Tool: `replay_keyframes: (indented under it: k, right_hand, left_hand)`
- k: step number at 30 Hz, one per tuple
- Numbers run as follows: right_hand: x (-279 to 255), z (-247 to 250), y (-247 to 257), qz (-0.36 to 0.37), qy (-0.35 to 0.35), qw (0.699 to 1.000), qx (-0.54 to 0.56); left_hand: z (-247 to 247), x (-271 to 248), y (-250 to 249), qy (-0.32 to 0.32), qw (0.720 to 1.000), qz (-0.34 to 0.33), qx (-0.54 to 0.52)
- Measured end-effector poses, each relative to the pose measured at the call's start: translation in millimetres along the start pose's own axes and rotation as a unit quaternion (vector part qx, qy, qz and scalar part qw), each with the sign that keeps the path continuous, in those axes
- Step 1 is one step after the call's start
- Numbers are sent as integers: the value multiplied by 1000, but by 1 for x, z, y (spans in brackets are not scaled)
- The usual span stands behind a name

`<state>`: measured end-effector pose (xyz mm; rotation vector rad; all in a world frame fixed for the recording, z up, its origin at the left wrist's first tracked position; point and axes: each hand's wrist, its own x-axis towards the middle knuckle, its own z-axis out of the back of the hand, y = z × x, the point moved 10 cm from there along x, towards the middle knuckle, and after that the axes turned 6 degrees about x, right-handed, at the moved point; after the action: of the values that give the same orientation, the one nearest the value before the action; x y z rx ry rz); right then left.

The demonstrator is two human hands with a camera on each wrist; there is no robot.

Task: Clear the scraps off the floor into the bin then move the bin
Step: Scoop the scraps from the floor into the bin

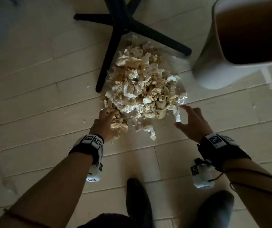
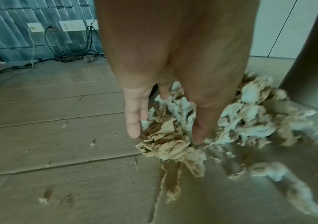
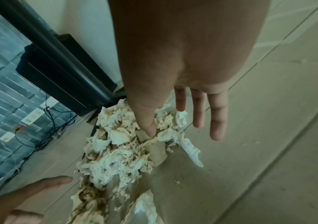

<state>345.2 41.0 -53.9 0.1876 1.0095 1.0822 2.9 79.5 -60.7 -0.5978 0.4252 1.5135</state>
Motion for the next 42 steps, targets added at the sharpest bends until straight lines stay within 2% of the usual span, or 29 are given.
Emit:
replay_keyframes:
  k: [4, 9, 13, 16, 20, 23, 25, 27, 29, 30, 32, 35, 39, 42]
  right_hand:
    - [39, -26, -6, 4, 23, 1000, -19]
    - [75, -46, -10, 28, 28, 999, -13]
    - [81, -49, -15, 33, 16, 999, 23]
    - [74, -44, -22, 35, -5, 998, 42]
    - [55, -20, -14, 67, -110, 990, 60]
    - [40, -3, 16, 137, -182, 968, 101]
    - [35, -4, 41, 182, -166, 959, 142]
    - [31, -13, 68, 205, -102, 955, 189]
    - [25, -27, 89, 194, -18, 948, 253]
    - [21, -34, 97, 178, 27, 939, 295]
    - [16, -46, 109, 148, 103, 902, 393]
    - [16, -52, 115, 126, 159, 838, 507]
    - [18, -53, 108, 84, 183, 745, 636]
    - [25, -52, 104, 67, 179, 715, 673]
  left_hand:
    - [-31, 38, 12, 51, 997, -8, 49]
    - [-51, 74, 18, 67, 995, -17, 79]
    - [-43, 77, 11, -22, 997, -20, 68]
    - [-37, 67, 9, -55, 998, -21, 10]
    - [-11, 42, 1, -120, 991, -17, -64]
    - [20, 20, -22, -185, 976, -59, -101]
    - [35, 10, -41, -208, 966, -98, -121]
    - [48, 0, -64, -217, 955, -140, -147]
    - [61, -10, -90, -222, 940, -192, -176]
    - [67, -15, -104, -220, 931, -221, -187]
    - [74, -24, -133, -205, 915, -282, -204]
    - [76, -31, -165, -193, 894, -348, -206]
    - [75, -30, -186, -223, 893, -354, -167]
    - [79, -30, -191, -290, 884, -345, -122]
